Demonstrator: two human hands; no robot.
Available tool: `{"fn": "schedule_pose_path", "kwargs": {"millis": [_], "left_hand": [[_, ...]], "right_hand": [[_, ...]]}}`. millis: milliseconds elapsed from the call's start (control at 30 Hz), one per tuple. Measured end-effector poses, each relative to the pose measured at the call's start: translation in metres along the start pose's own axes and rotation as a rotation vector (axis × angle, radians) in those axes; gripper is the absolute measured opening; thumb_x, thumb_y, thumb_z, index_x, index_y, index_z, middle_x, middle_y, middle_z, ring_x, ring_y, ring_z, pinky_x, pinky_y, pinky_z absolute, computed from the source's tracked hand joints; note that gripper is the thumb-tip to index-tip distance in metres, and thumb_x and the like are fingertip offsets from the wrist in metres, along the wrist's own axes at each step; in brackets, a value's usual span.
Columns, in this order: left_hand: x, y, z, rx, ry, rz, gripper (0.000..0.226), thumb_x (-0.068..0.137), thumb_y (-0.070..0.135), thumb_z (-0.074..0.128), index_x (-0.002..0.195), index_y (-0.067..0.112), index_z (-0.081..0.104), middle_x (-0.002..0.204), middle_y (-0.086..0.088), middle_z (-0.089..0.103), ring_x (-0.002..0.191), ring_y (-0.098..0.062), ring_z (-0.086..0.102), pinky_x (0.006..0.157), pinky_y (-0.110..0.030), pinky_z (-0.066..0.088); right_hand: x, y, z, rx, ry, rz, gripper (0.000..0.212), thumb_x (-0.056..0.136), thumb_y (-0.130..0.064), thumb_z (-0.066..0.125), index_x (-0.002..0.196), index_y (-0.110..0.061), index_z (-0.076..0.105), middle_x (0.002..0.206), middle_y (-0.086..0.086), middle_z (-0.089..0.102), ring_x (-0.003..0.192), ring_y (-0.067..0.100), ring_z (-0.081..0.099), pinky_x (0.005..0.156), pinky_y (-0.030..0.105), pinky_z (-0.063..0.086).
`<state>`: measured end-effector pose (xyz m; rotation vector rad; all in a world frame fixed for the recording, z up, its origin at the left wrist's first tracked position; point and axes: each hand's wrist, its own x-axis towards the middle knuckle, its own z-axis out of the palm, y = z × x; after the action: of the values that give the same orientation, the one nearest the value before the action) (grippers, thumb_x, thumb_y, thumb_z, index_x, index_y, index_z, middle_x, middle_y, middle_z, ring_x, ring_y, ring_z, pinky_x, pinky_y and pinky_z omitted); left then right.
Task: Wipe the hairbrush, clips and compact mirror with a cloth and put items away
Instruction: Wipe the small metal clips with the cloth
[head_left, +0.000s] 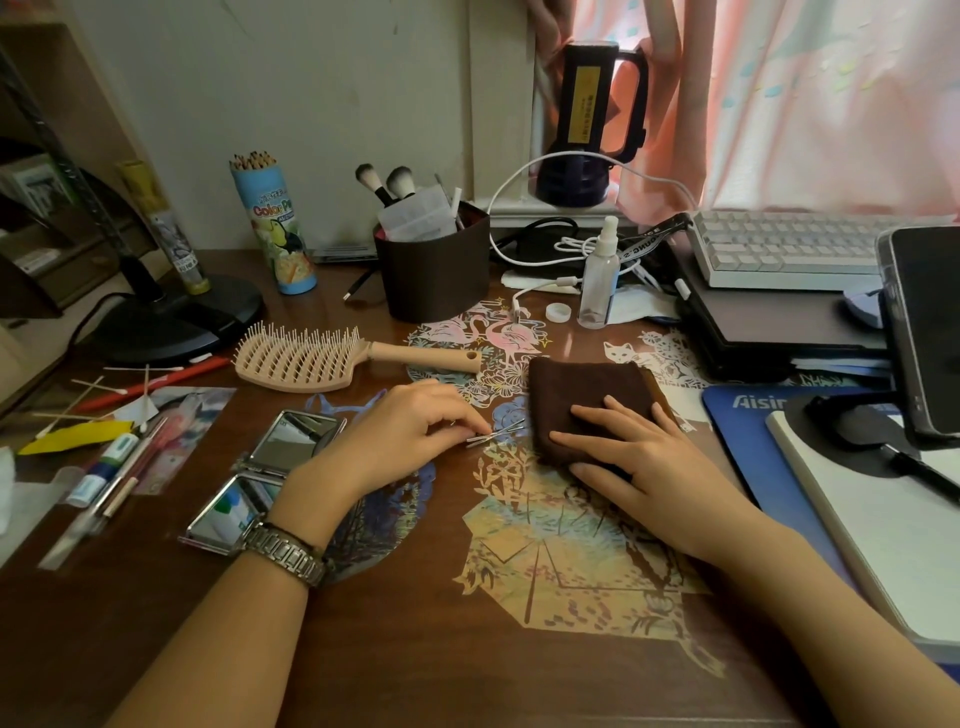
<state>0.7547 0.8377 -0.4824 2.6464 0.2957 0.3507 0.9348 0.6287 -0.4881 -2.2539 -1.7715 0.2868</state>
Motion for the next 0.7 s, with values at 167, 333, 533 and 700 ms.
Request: {"fn": "schedule_pose_path", "kwargs": {"millis": [167,333,533,700], "left_hand": [[-0.0010,0.0001,-0.0028,-0.008,-0.043,-0.027,0.023,0.093,0.018,0.056,0.109,0.029,0.069,0.099,0.020,0.058,0.100,0.004,0.051,0.088,-0.015,0.038],[-0.0011,0.0034,-0.0004,0.015,-0.038,-0.072,0.023,0.085,0.037,0.065,0.107,0.030,0.067,0.095,0.018,0.056,0.086,0.000,0.052,0.075,-0.016,0.041],[0.0012,0.0026,0.0044,0.014,0.018,-0.075,0.019,0.085,0.031,0.067,0.103,0.027,0.068,0.090,0.016,0.055,0.081,-0.004,0.054,0.068,-0.012,0.039],[0.0019,0.0021,0.0052,0.026,0.016,-0.078,0.018,0.090,0.028,0.061,0.106,0.025,0.068,0.093,0.011,0.056,0.082,-0.005,0.054,0.072,-0.021,0.046]], "right_hand": [[0.0000,0.0005,0.0002,-0.003,0.003,-0.004,0.049,0.087,-0.060,0.023,0.135,-0.055,0.032,0.152,-0.021,0.020,0.145,0.010,0.005,0.118,0.050,0.002],[0.0002,0.0008,0.0006,-0.006,0.003,-0.002,0.047,0.089,-0.058,0.025,0.135,-0.055,0.032,0.152,-0.021,0.020,0.145,0.010,0.004,0.118,0.050,0.002],[0.0003,0.0002,0.0004,-0.008,0.005,-0.002,0.045,0.091,-0.056,0.027,0.135,-0.054,0.033,0.152,-0.021,0.020,0.145,0.010,0.005,0.118,0.050,0.002],[0.0001,-0.0003,-0.0001,-0.001,0.003,-0.003,0.044,0.092,-0.055,0.029,0.135,-0.054,0.032,0.152,-0.021,0.020,0.145,0.010,0.004,0.118,0.050,0.002]]}}
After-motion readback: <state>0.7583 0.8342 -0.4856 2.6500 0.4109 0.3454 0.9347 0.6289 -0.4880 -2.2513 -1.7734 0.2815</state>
